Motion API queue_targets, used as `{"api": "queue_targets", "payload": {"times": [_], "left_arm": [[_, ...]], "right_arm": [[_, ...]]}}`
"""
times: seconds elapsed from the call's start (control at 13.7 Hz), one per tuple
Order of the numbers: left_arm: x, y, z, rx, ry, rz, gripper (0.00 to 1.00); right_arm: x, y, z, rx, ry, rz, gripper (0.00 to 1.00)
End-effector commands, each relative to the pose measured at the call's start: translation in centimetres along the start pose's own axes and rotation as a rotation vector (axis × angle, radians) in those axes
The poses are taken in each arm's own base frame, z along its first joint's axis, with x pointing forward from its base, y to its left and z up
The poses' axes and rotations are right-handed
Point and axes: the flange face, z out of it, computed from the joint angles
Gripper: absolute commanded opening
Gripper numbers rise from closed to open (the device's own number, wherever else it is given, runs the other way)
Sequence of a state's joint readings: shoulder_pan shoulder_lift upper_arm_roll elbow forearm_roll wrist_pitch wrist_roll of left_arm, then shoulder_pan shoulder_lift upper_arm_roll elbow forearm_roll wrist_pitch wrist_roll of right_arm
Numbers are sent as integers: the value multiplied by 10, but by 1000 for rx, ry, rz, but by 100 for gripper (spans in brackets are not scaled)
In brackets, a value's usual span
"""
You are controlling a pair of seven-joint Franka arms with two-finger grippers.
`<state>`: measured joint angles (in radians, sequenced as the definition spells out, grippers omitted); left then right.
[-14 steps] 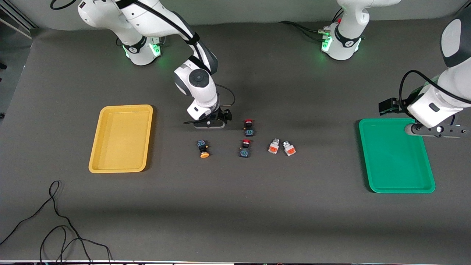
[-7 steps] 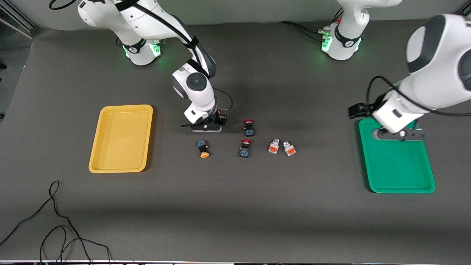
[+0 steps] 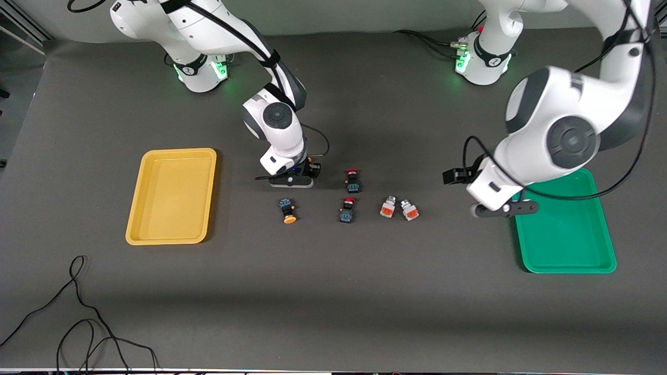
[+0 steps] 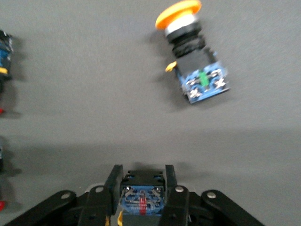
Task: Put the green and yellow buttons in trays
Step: 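Grasp the yellow button with the right gripper while the left gripper reaches the blocks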
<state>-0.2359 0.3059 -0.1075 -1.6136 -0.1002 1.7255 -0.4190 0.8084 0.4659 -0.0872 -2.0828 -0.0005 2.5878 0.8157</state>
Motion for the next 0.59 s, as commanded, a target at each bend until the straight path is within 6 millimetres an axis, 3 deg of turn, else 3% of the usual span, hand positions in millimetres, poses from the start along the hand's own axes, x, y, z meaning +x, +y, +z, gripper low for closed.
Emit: {"api": "queue_targets", "payload": {"times": [0.0, 0.29, 0.37, 0.51], "left_arm": [[18, 19, 36, -12, 9, -40, 98], [28, 49, 108, -18, 32, -86, 98], [30, 52, 126, -18, 33, -86, 98], [32, 56, 163, -18, 41, -82, 98]], "right_arm": [[19, -4, -87, -25, -16, -25, 24], [65, 19, -202, -82, -96, -35, 23], [78, 34, -220, -69, -121, -29, 23], [107, 91, -245, -25, -126, -61, 22]]}}
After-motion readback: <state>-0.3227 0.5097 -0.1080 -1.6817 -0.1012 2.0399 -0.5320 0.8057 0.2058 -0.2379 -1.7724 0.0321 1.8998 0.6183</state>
